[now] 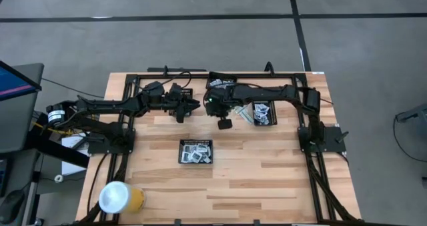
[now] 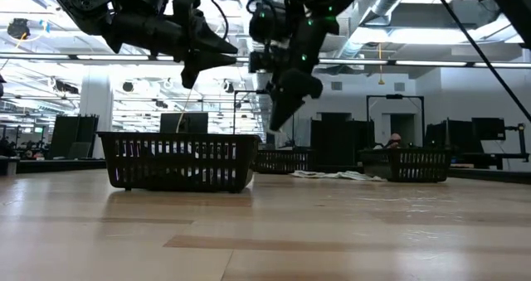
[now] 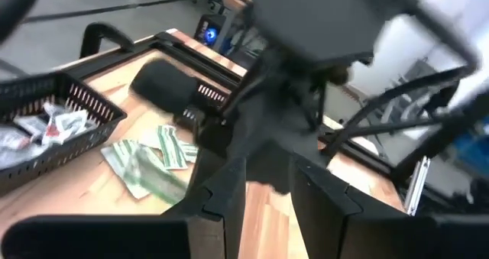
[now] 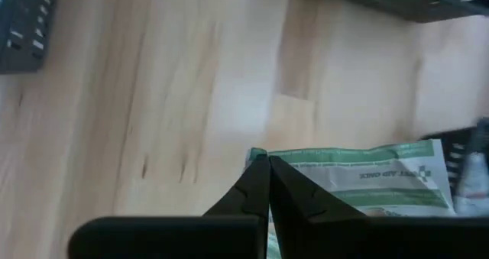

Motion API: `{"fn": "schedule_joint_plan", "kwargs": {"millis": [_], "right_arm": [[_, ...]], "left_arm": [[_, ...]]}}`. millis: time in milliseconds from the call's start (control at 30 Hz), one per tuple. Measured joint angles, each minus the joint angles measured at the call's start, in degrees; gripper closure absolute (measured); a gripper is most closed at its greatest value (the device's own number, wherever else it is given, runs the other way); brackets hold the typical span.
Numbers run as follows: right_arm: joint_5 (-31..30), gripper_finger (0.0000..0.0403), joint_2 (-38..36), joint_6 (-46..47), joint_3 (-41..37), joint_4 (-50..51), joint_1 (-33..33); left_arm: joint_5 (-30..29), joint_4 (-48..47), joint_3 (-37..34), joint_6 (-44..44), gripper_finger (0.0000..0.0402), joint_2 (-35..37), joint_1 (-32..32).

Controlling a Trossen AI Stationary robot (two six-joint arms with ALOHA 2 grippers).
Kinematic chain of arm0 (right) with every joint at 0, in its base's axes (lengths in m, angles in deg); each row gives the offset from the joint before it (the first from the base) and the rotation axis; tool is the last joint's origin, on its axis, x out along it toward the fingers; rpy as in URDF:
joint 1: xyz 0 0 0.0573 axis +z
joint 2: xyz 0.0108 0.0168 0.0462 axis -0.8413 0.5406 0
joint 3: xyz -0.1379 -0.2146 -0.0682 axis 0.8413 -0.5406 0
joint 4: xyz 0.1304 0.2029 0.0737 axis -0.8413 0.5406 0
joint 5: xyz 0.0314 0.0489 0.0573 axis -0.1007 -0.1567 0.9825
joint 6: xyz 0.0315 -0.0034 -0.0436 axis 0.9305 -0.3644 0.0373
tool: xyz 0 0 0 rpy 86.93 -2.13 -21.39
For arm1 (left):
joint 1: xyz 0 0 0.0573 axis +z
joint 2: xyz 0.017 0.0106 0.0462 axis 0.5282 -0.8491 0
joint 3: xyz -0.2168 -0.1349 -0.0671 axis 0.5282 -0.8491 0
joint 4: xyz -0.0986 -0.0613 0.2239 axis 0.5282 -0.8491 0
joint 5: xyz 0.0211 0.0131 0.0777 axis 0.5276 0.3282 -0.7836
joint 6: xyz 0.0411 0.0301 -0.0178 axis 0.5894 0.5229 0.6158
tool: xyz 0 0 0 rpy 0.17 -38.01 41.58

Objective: Pick & Place First Aid Supplies
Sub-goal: Put the green bandage into the left black bin

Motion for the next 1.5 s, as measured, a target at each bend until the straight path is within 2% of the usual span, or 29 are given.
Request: {"fn": "schedule_joint_plan", "kwargs": {"millis": [367,600,800,1033,1267,1500], "right_arm": [[-1.24,0.0403,-0.58,-0.04,8.64,0.76,0.97],[-1.22,0.0403,-0.58,0.02,13.07,0.79,1.40],[-0.75,0.0403,-0.64,-0.03,15.98,-0.10,1.96],[-0.58,0.0403,-0.66,-0.03,16.17,-0.07,2.12],[-0.73,0.0403,-0.66,0.00,16.17,0.68,2.11],[-4.04,0.0403,-0.66,1.80,16.17,3.03,2.11]], "left_arm": [[-13.22,-1.73,-0.02,-19.73,0.0300,0.00,0.15],[-15.05,-2.60,-0.02,-25.45,0.0300,-0.90,0.98],[-15.01,-1.85,-0.02,-30.12,0.0300,-4.51,0.66],[-14.37,2.82,-0.02,-30.10,0.0300,-5.40,0.68],[-14.33,3.54,-0.02,-28.51,0.0300,-5.40,0.68],[-14.36,3.28,-0.02,-25.92,0.0300,-5.40,0.93]]}}
